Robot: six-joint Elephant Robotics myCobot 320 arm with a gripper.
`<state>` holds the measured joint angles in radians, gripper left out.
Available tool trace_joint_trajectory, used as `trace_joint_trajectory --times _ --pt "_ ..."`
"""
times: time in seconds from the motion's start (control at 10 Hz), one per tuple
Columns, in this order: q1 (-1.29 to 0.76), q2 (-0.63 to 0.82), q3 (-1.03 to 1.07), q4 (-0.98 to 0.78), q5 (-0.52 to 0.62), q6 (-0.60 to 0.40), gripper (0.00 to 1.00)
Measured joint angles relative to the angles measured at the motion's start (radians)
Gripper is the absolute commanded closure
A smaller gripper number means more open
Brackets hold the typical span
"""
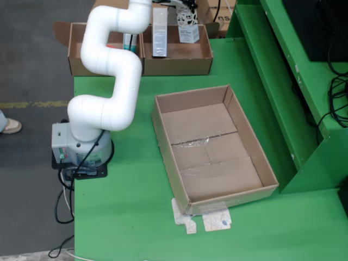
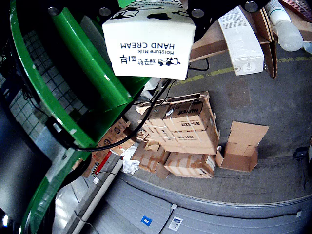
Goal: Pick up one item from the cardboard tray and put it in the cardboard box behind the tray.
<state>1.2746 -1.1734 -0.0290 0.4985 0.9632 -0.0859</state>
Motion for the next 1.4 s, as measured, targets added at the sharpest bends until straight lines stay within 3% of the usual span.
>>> trace_joint_trajectory --times 1.0,1.4 --pt "-0.024 -0.152 -0.002 0.0 0.002 0.0 1.0" --pt "-0.026 -0.207 -0.002 0.002 0.002 -0.055 1.0"
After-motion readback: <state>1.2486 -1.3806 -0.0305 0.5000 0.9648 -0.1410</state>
